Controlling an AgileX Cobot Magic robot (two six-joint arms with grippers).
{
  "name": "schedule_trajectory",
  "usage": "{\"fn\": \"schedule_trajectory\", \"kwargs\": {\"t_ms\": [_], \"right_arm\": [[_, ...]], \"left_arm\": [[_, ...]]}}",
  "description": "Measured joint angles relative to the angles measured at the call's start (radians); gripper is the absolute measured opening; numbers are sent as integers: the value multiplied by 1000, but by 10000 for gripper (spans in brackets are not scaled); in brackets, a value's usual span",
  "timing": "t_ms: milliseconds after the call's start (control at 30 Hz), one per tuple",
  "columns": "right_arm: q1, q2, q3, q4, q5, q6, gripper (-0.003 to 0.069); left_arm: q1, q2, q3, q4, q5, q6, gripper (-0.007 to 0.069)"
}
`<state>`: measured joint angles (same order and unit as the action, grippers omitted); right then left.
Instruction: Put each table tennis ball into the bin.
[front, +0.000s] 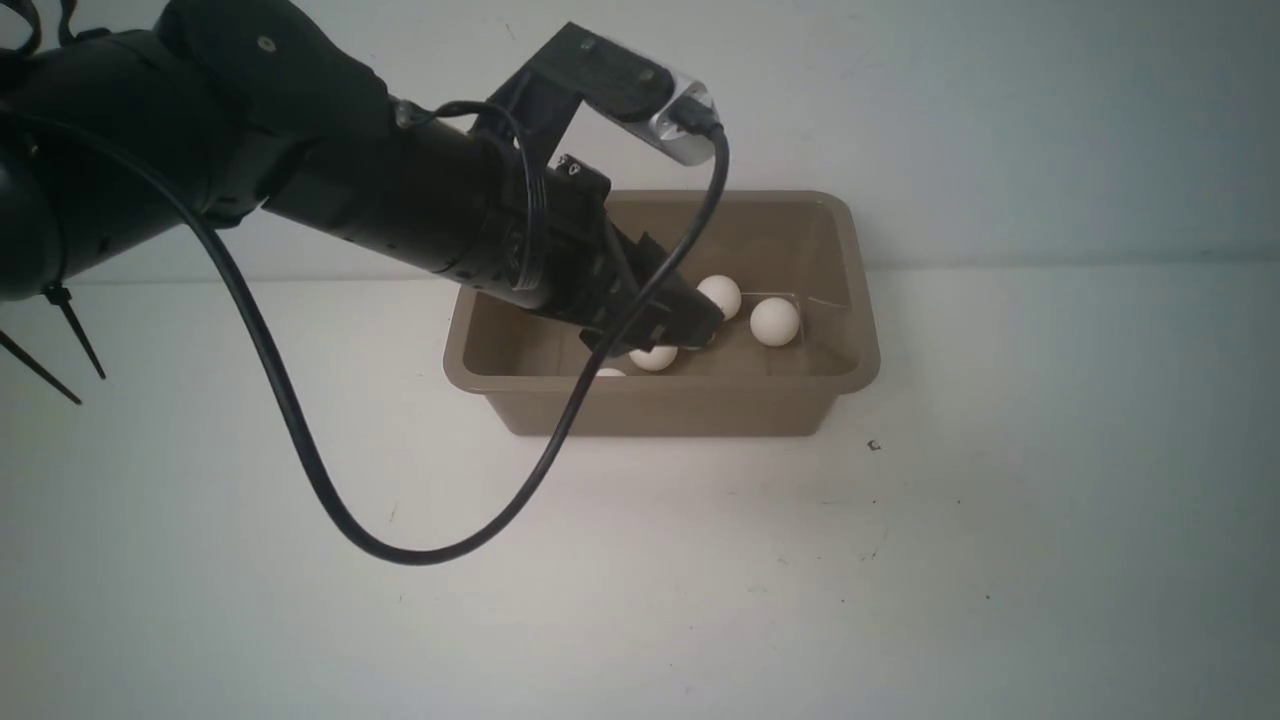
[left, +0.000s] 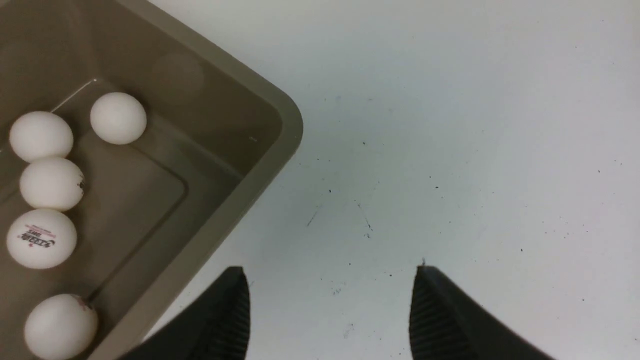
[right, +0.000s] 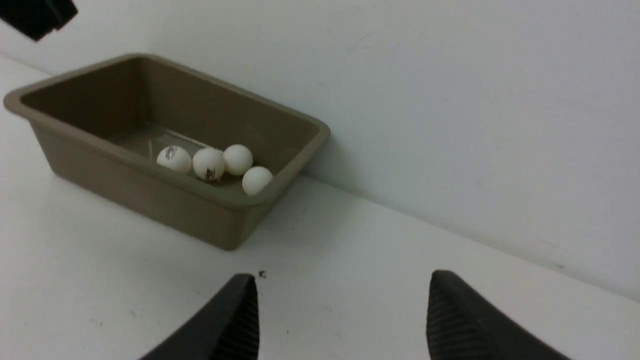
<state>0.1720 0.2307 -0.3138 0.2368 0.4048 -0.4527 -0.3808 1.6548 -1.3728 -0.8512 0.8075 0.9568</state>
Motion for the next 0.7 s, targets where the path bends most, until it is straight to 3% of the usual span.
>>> {"fn": "schedule_trajectory", "kwargs": {"t_ms": [233, 533, 700], "right_arm": [[0, 0, 124, 73, -104, 15, 379], [0, 0, 142, 284, -7, 20, 373], [0, 0, 142, 318, 48, 21, 373]], "left_arm": [[0, 0, 0, -35, 0, 24, 395], [0, 0, 0, -39, 5, 37, 395], [0, 0, 0, -44, 16, 50, 395]]}}
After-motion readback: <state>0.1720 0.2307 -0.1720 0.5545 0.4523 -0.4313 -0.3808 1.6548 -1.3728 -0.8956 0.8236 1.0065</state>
